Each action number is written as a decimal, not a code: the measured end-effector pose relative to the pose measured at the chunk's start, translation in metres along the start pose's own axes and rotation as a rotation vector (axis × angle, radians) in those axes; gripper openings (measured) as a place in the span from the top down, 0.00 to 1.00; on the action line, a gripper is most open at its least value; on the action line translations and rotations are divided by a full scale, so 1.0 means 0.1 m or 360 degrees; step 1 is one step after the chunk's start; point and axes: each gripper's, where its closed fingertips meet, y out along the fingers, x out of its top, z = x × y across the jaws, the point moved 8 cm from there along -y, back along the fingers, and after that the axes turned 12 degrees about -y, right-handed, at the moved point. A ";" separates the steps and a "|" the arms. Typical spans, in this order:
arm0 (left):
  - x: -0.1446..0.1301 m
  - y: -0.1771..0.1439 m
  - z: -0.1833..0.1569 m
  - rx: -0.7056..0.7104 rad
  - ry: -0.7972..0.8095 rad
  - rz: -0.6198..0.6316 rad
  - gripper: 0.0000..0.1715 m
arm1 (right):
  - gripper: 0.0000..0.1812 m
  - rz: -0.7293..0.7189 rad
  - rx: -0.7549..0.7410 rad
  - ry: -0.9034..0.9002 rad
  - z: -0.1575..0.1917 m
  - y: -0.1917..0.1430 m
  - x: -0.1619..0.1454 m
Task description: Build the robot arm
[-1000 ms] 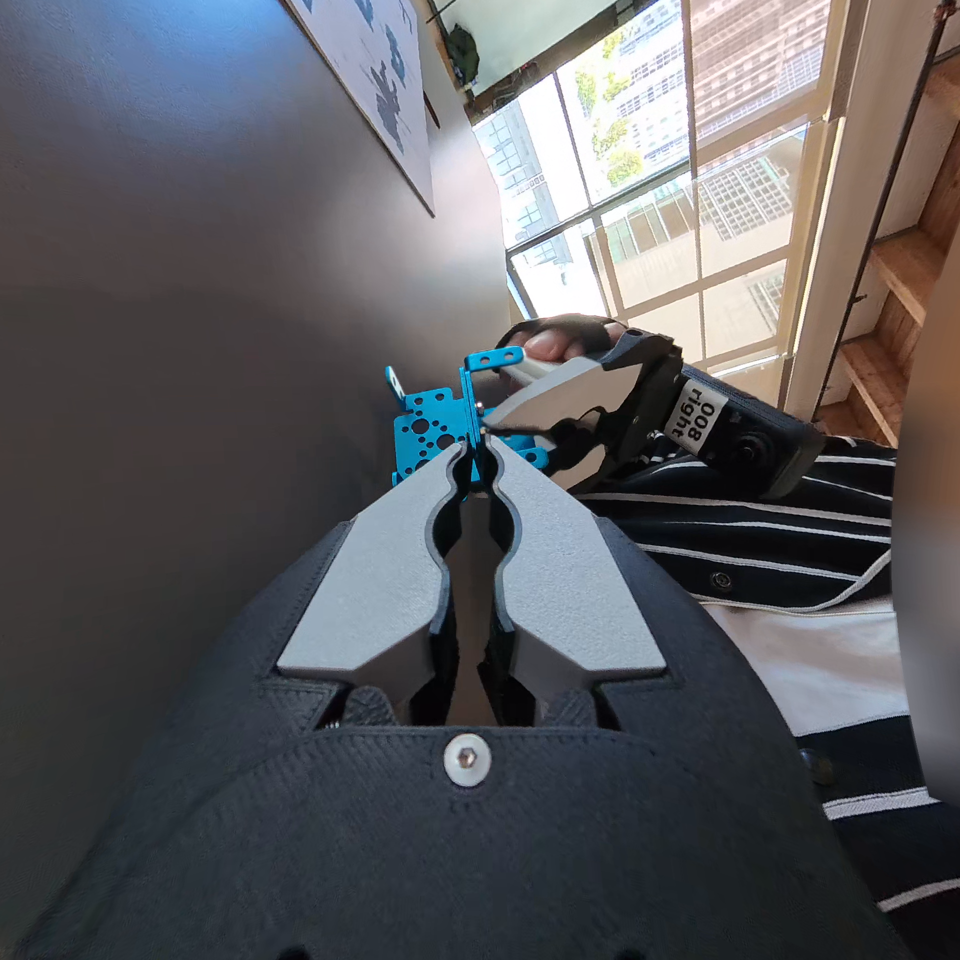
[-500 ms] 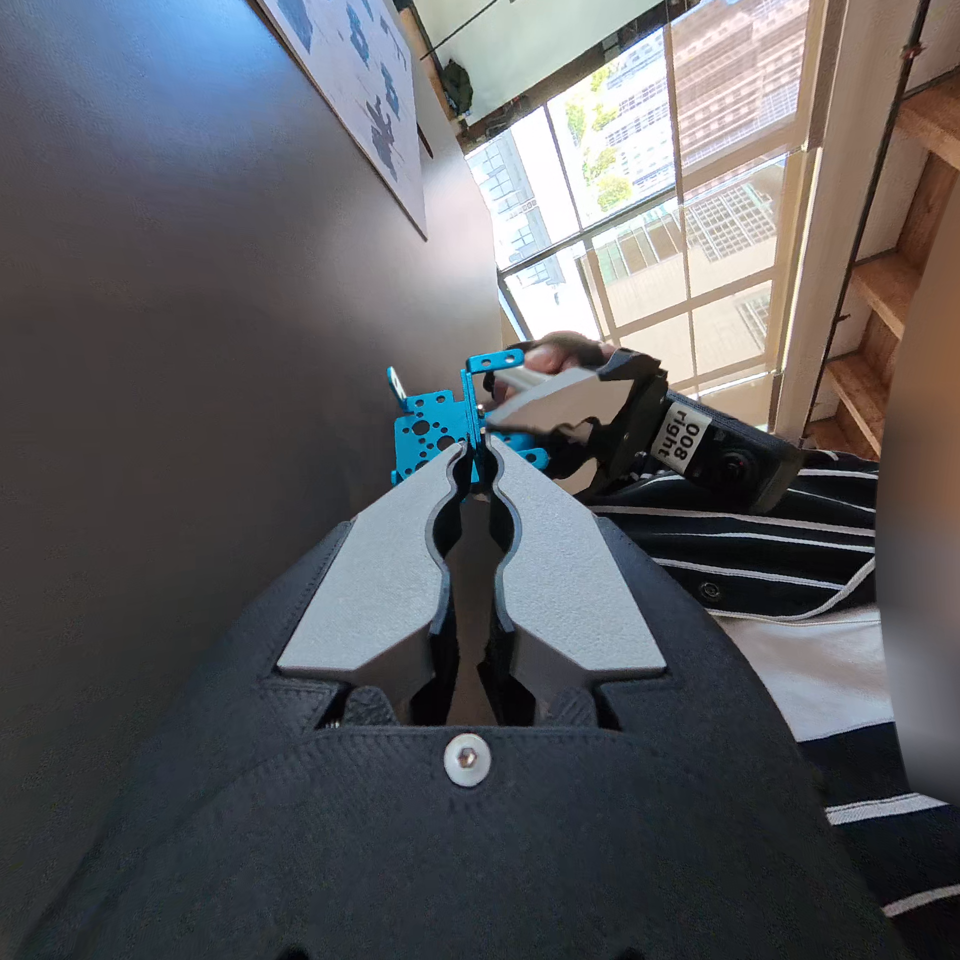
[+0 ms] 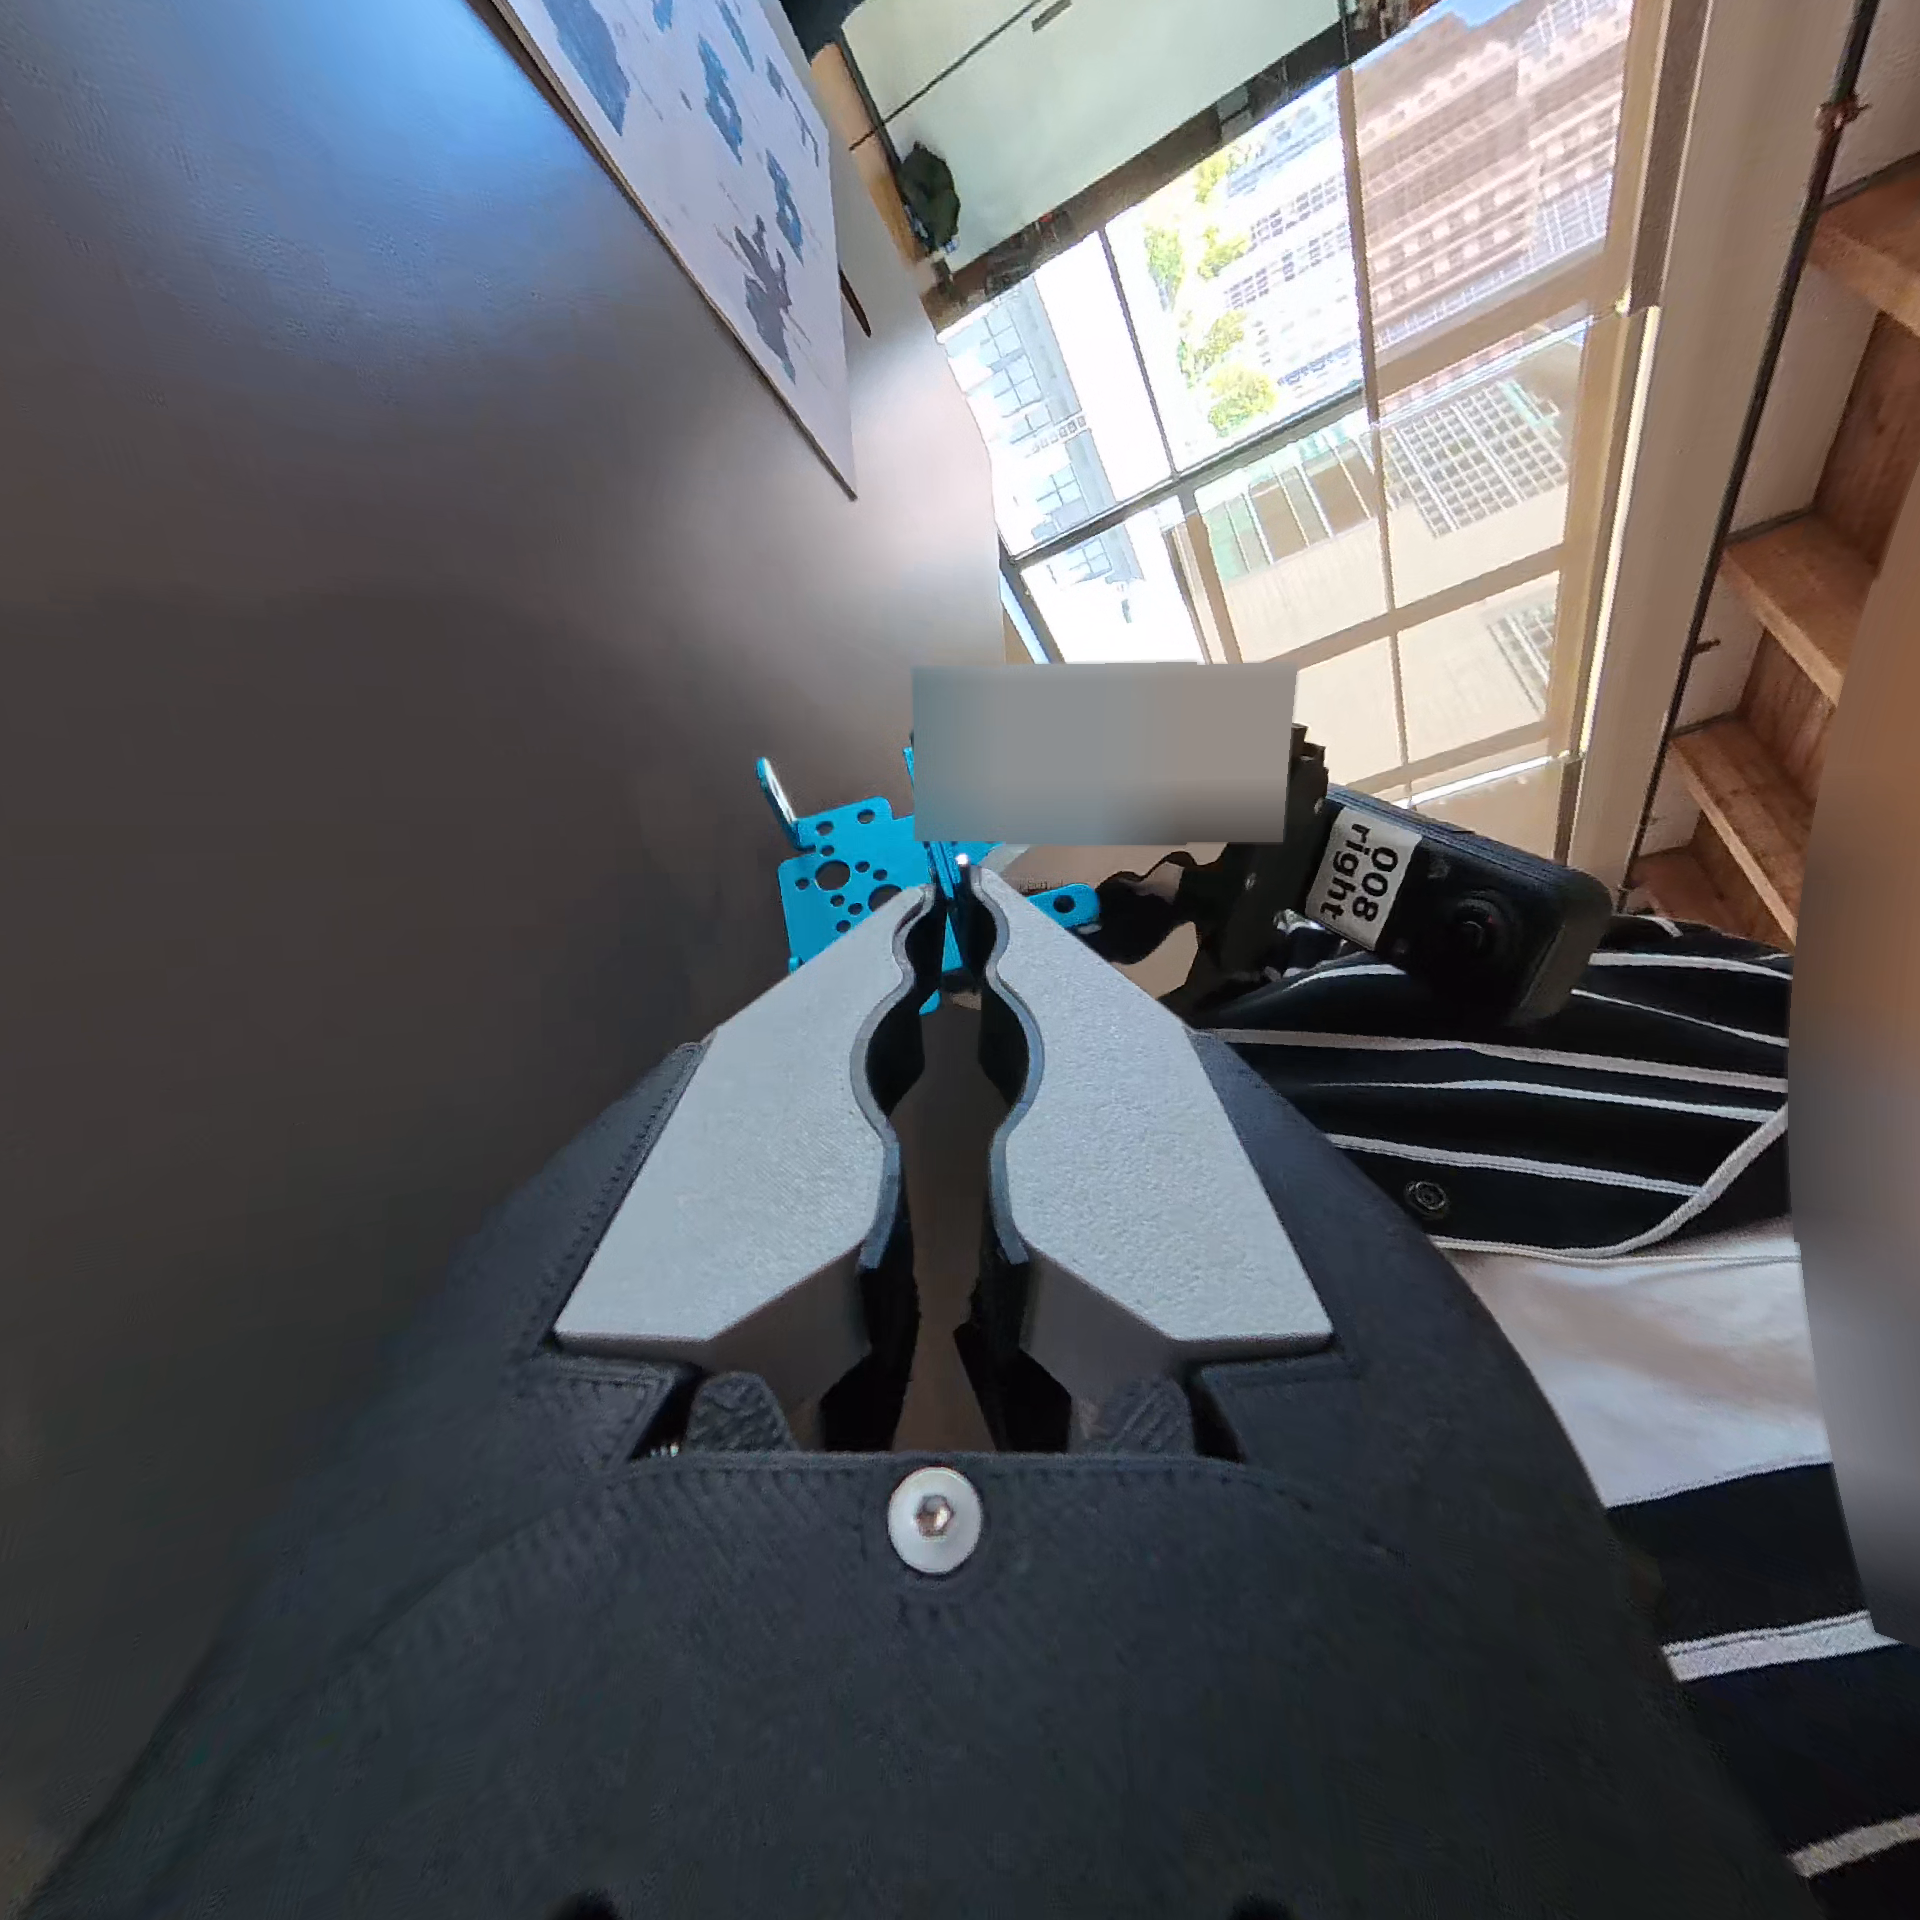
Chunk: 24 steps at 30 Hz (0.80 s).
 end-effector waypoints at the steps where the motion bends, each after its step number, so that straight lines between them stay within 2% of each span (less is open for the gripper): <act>1: 0.00 0.00 -0.01 -0.0009 -0.0001 -0.0007 0.99 | 0.87 -0.0001 -0.0040 0.0005 -0.01 -0.01 0.00; 3: -0.01 0.01 -0.03 -0.0012 0.0008 0.0009 0.99 | 0.76 -0.0003 -0.0110 -0.0006 -0.04 -0.01 0.01; 8: -0.03 0.05 -0.04 0.0052 0.0059 0.0025 0.99 | 0.80 -0.0005 -0.0009 -0.0070 0.01 0.04 0.02; 14: -0.01 0.04 -0.07 0.0013 0.0025 -0.0034 0.99 | 0.82 0.0021 -0.0108 -0.0046 -0.01 0.00 0.03; 15: 0.01 0.02 -0.06 0.0020 0.0019 -0.0065 0.99 | 0.89 0.0027 -0.0101 -0.0060 0.00 -0.01 0.02; 19: 0.01 0.02 -0.08 -0.0020 0.0003 -0.0068 0.99 | 0.89 -0.0004 -0.0128 -0.0022 -0.01 -0.03 0.03; 21: 0.01 0.01 -0.09 -0.0041 -0.0001 -0.0075 0.99 | 0.83 -0.0006 -0.0205 -0.0016 -0.05 -0.05 0.04; 24: 0.00 0.03 -0.10 -0.0001 0.0036 -0.0057 0.99 | 0.77 -0.0011 -0.0139 -0.0007 -0.05 -0.02 0.03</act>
